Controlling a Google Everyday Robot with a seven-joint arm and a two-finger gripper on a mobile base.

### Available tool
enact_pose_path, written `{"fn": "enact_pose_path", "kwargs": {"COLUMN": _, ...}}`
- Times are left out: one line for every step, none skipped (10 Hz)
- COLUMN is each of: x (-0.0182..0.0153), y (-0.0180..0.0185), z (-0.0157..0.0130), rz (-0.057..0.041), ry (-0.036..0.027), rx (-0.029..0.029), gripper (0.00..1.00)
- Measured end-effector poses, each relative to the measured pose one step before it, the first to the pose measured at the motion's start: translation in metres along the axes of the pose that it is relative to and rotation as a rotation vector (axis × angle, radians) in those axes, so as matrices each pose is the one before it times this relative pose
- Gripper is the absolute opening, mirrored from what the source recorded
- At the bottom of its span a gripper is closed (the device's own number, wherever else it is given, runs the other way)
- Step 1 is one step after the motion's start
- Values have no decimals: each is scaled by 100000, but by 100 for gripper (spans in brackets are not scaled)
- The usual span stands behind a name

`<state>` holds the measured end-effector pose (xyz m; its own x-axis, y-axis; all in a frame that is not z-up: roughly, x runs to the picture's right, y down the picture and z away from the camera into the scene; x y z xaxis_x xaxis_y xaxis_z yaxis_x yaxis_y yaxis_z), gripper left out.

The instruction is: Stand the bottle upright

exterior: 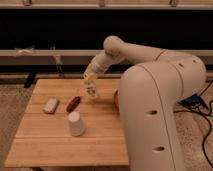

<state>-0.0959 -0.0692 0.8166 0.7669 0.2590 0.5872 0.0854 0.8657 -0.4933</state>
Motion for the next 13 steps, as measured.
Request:
{"fn": "enact_pose_path", "kwargs": {"x": 230, "y": -31, "z": -114, "rz": 1053, "ry": -1007, "rx": 500, "gripper": 0}}
{"fn": "enact_pose_path", "kwargs": {"x": 423, "y": 71, "z": -80, "rz": 1714, "ry": -1542, "rx": 741, "gripper": 0}}
{"fn": "enact_pose_path", "kwargs": {"x": 228, "y": 16, "z": -102, "rz": 1140, "ry": -1389, "rx": 656, "gripper": 0}}
{"fn": "enact_pose_path", "kwargs": {"x": 390, "y": 18, "z": -138, "rz": 1311, "ry": -1217, "rx": 608, "gripper": 0}}
{"fn": "enact_pose_path", "kwargs": {"x": 282, "y": 7, "z": -79, "rz": 1144, "ry": -1182, "rx": 490, "gripper": 0}}
{"fn": "enact_pose_path", "kwargs": {"x": 385, "y": -8, "z": -108, "rz": 1579, "ry": -1543, "rx": 596, "gripper": 1}}
{"fn": "enact_pose_path", "kwargs": {"x": 328, "y": 29, "z": -42, "rz": 992, "ry": -712, "rx": 280, "gripper": 5}}
{"fn": "enact_pose_path", "kwargs": {"x": 368, "y": 69, "z": 37, "rz": 1159, "ry": -932, "rx": 246, "gripper": 16}}
{"fn": "enact_pose_path", "kwargs": {"x": 272, "y": 134, "z": 164, "rz": 781, "ry": -704, "rx": -66, "gripper": 27}}
{"fn": "enact_pose_path", "kwargs": {"x": 268, "y": 116, "z": 85, "rz": 651, "ry": -514, "rx": -70, "gripper": 36}}
{"fn": "enact_pose_path", "kwargs": {"x": 183, "y": 74, "z": 13, "rz": 439, "ry": -347, "rx": 7, "gripper": 44}}
{"fn": "enact_pose_path", "kwargs": {"x": 154, "y": 150, "z": 53, "rz": 513, "ry": -482, "rx": -107, "gripper": 56}}
{"fn": "enact_pose_path", "kwargs": {"x": 84, "y": 154, "z": 61, "rz": 602, "ry": -393, "rx": -217, "gripper": 66}}
